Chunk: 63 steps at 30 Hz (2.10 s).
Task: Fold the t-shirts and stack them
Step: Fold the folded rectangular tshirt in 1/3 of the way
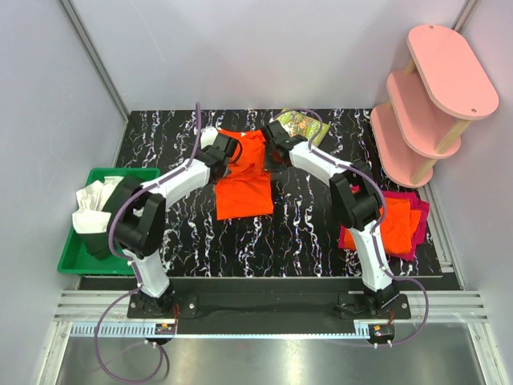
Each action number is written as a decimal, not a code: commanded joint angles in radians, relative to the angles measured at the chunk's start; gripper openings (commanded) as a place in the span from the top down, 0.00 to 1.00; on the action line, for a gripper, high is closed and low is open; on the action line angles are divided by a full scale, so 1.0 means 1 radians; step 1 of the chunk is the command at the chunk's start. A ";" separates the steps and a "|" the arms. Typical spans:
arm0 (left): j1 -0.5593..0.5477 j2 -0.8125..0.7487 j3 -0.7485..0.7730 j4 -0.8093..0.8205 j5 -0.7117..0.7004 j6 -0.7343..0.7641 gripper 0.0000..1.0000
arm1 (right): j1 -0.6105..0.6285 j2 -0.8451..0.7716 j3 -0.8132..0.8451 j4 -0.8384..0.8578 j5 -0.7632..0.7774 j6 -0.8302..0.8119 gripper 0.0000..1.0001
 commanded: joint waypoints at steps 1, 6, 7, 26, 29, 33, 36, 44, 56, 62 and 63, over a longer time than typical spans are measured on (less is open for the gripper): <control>0.034 0.033 0.054 0.029 -0.001 0.033 1.00 | -0.021 0.014 0.048 0.002 0.003 -0.014 1.00; 0.039 0.037 0.081 0.037 0.007 0.050 0.69 | -0.020 -0.005 0.053 0.003 0.018 -0.028 0.82; 0.039 0.031 0.081 0.044 0.005 0.053 0.60 | -0.020 -0.014 0.049 0.005 0.026 -0.034 0.74; -0.097 -0.128 -0.233 0.170 0.188 -0.093 1.00 | 0.055 -0.209 -0.228 0.149 -0.103 0.040 1.00; -0.113 -0.105 -0.247 0.181 0.206 -0.111 1.00 | 0.057 -0.175 -0.202 0.149 -0.114 0.041 1.00; -0.119 -0.084 -0.245 0.180 0.221 -0.116 1.00 | 0.055 -0.132 -0.150 0.147 -0.118 0.043 1.00; -0.117 -0.066 -0.242 0.176 0.227 -0.113 1.00 | 0.055 -0.094 -0.109 0.140 -0.118 0.043 1.00; -0.117 -0.021 -0.250 0.163 0.260 -0.134 1.00 | 0.048 0.030 0.071 0.080 -0.114 0.012 1.00; -0.120 -0.042 -0.305 0.152 0.255 -0.125 1.00 | -0.035 0.288 0.521 -0.072 -0.080 -0.002 1.00; -0.125 -0.070 -0.314 0.133 0.238 -0.113 1.00 | -0.072 0.333 0.637 -0.114 -0.097 -0.029 1.00; -0.131 -0.099 -0.320 0.138 0.221 -0.110 0.99 | -0.069 0.316 0.632 -0.110 -0.108 -0.036 1.00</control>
